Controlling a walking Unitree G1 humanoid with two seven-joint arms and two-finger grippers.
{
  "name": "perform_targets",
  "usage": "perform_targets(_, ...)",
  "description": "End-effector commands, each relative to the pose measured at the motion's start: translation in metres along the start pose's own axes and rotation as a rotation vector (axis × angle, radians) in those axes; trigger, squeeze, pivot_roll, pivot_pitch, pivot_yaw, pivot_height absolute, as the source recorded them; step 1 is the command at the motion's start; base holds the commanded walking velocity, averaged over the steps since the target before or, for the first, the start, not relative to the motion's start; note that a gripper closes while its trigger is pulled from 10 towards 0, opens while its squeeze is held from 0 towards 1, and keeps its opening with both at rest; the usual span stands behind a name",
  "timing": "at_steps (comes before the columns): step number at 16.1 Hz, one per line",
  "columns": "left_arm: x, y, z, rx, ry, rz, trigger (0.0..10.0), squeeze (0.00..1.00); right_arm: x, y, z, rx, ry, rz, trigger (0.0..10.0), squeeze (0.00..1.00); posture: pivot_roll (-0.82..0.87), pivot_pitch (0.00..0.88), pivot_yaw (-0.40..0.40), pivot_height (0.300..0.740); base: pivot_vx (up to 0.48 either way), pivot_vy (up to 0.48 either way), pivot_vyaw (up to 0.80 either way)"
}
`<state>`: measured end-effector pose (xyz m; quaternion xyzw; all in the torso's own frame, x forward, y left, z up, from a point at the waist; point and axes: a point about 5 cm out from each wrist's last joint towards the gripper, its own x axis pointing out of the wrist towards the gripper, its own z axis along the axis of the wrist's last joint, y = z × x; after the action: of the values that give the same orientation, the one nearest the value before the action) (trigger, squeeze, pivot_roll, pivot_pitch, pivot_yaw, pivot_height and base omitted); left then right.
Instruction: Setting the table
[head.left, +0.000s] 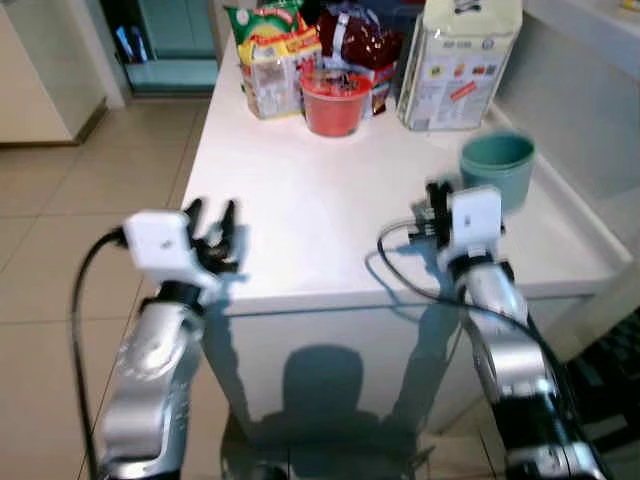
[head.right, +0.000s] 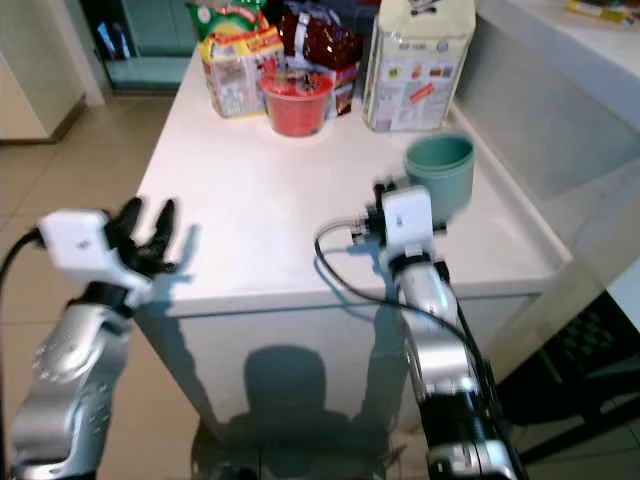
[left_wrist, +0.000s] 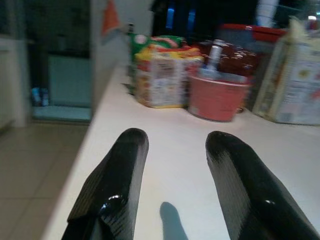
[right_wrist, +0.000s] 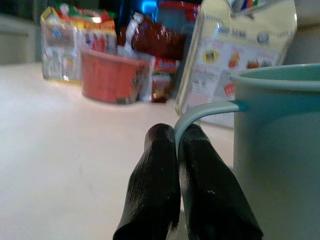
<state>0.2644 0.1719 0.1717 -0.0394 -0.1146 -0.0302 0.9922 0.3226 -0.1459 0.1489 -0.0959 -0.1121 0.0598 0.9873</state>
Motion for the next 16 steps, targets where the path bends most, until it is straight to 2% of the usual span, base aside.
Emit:
perform_targets(1, 0.003, 0.004, 0.004, 0.021, -0.030, 0.018, 10.0, 0.00, 0.007, 0.000, 0.016, -0.002, -0.074, -0.005, 0.0, 0.00, 0.07, 0.033, 0.013, 0.740, 0.000, 0.000, 0.00)
perform_targets(4, 0.008, 0.001, 0.003, 0.056, -0.017, -0.005, 10.0, 0.00, 0.012, 0.002, 0.020, -0.010, -0.080, -0.004, 0.0, 0.00, 0.07, 0.028, 0.014, 0.740, 0.000, 0.000, 0.00)
perform_targets(7, 0.010, -0.005, -0.006, 0.064, 0.047, -0.054, 10.0, 0.00, 0.013, 0.007, 0.020, 0.004, -0.074, 0.002, 0.0, 0.00, 0.07, 0.022, 0.020, 0.740, 0.000, 0.000, 0.00)
perform_targets(12, 0.012, -0.007, -0.009, 0.085, 0.071, -0.070, 10.0, 0.00, 0.015, 0.011, 0.016, 0.012, -0.059, 0.025, 0.0, 0.00, 0.09, 0.019, 0.013, 0.740, -0.436, 0.000, 0.00)
perform_targets(15, 0.015, -0.009, -0.015, 0.158, 0.128, -0.102, 10.0, 0.00, 0.014, 0.014, 0.014, 0.011, -0.051, 0.032, 0.0, 0.00, 0.09, 0.017, 0.016, 0.740, 0.000, -0.480, 0.00)
perform_targets(16, 0.016, -0.010, -0.015, 0.158, 0.136, -0.111, 10.0, 0.00, 0.014, 0.015, 0.013, 0.011, -0.051, 0.032, 0.0, 0.00, 0.09, 0.016, 0.018, 0.740, 0.000, -0.480, 0.00)
